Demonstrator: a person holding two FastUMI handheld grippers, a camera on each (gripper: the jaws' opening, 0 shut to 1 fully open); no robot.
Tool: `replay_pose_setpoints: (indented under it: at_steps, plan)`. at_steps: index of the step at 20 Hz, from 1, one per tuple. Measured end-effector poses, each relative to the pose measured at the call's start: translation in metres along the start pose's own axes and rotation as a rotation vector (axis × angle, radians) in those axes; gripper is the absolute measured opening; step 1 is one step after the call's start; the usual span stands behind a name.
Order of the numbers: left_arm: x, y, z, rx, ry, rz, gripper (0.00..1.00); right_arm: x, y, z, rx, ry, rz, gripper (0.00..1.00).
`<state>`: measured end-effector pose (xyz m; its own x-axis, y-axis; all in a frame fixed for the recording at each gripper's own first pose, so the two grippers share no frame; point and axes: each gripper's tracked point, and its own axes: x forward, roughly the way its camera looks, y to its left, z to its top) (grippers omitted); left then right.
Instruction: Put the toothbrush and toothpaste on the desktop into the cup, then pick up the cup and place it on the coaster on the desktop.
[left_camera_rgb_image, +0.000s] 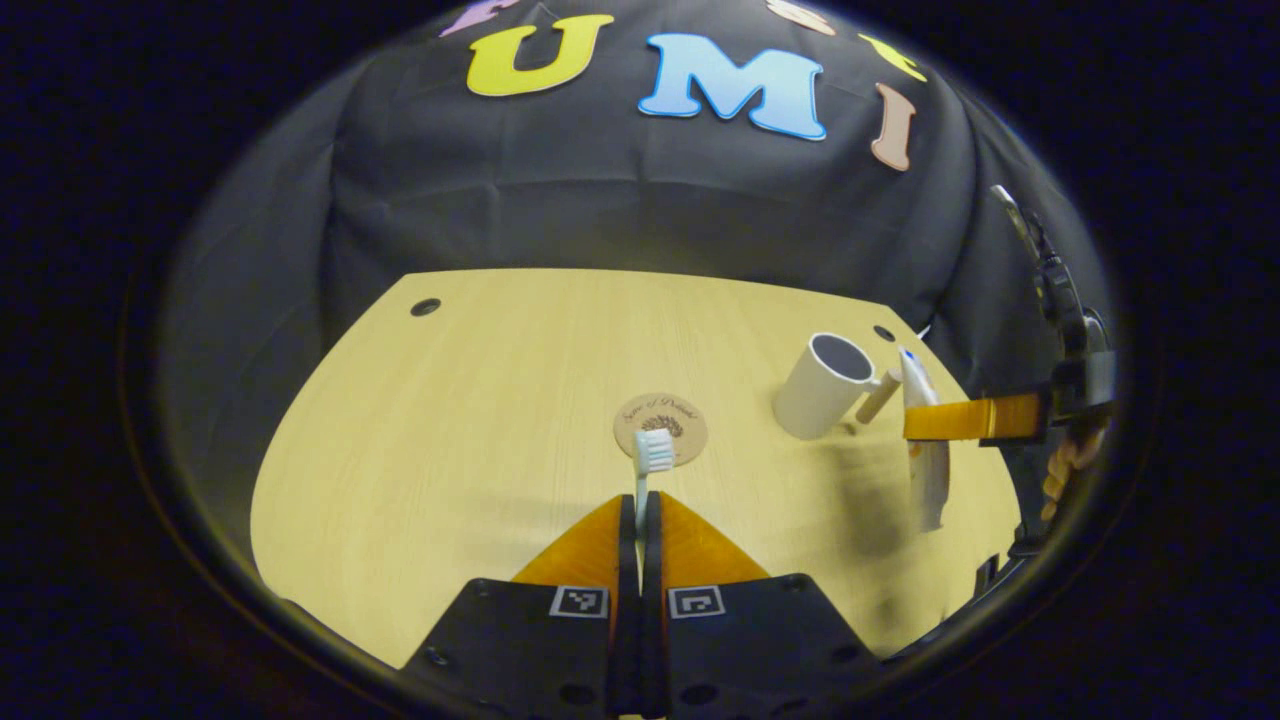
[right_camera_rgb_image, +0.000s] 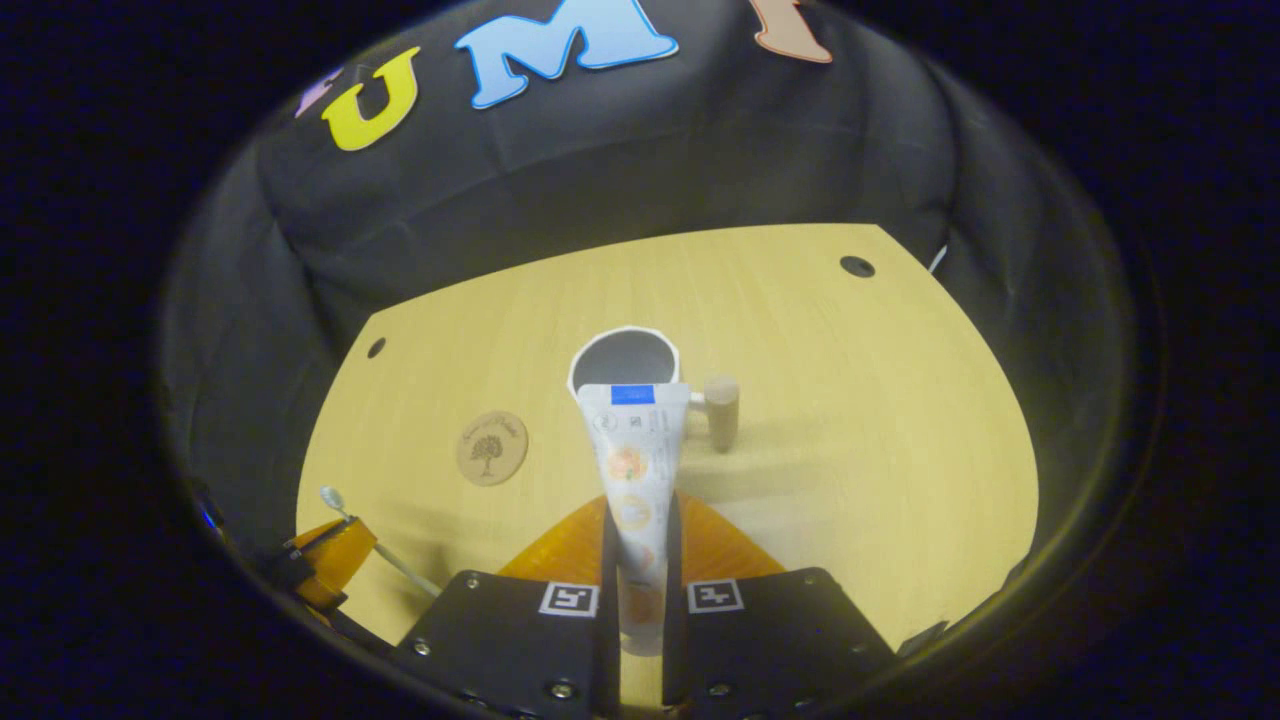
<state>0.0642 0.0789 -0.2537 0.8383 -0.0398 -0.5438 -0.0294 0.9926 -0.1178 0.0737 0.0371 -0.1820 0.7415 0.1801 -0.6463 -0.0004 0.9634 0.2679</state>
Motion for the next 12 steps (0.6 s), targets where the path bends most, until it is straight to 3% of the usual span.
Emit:
replay_pose_setpoints:
  at_steps: [12]
  plan:
    - [-0.034,0.019,0.038,-0.020,-0.067,0.034,0.08,0.026,0.017,0.124,0.088,-0.194,0.060,0.17]
